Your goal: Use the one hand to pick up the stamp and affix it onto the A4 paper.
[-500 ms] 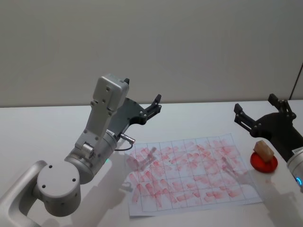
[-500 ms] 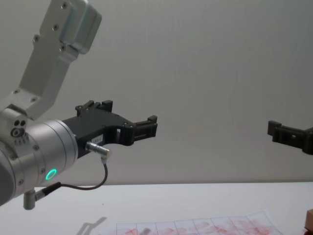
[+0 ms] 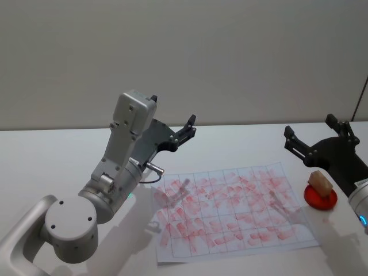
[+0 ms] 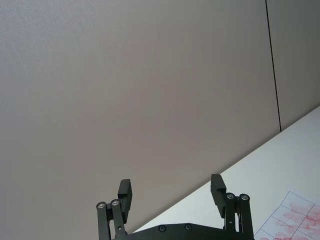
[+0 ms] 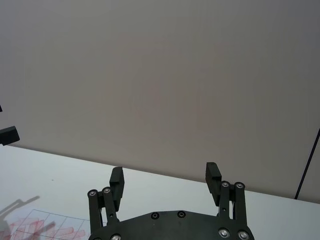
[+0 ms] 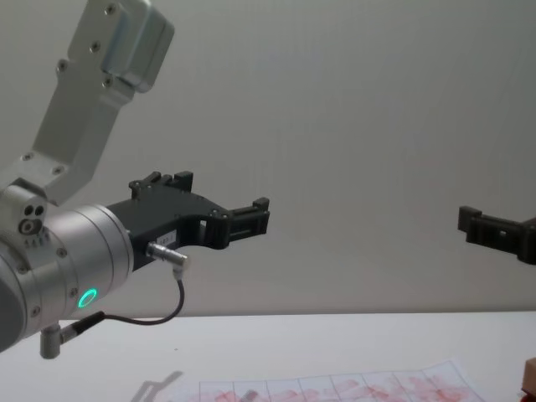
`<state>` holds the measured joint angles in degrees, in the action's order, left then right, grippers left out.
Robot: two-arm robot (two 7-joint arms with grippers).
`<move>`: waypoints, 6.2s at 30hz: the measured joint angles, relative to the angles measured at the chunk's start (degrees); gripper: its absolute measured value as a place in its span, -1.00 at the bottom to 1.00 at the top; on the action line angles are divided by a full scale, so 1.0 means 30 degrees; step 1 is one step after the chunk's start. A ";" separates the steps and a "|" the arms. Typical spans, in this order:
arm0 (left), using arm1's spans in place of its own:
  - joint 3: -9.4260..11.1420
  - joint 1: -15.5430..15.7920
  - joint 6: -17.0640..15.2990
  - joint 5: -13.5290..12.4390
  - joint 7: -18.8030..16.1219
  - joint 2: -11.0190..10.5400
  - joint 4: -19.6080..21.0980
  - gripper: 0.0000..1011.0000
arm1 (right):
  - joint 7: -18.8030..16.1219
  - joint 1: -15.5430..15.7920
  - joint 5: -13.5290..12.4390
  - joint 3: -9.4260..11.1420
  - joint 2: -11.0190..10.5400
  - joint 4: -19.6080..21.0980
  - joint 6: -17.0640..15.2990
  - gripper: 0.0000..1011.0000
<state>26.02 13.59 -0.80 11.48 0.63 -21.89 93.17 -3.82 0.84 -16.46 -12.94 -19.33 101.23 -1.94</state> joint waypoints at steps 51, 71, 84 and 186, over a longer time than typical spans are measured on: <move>0.0000 0.0000 0.0000 -0.0001 -0.0002 -0.0001 0.0001 0.98 | 0.3834 0.4038 -0.1038 0.1175 -0.2249 0.2545 -0.4887 0.98; -0.0001 0.0000 -0.0001 0.0000 -0.0002 -0.0001 0.0001 0.98 | 0.1440 0.1202 0.0256 0.1047 -0.1484 -0.0226 -0.6530 0.98; -0.0001 -0.0001 0.0000 -0.0001 -0.0001 -0.0001 0.0000 0.98 | -0.0731 -0.0996 0.1008 0.0657 -0.0624 -0.2758 -0.6849 0.98; -0.0001 0.0000 0.0000 -0.0001 0.0000 -0.0001 0.0001 0.98 | -1.2327 -0.6023 0.3757 -0.2038 0.1672 -0.7746 -0.7061 -0.57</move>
<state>26.02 13.59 -0.80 11.48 0.63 -21.89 93.18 -40.80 -17.23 -5.19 -19.05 -14.32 78.00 -23.13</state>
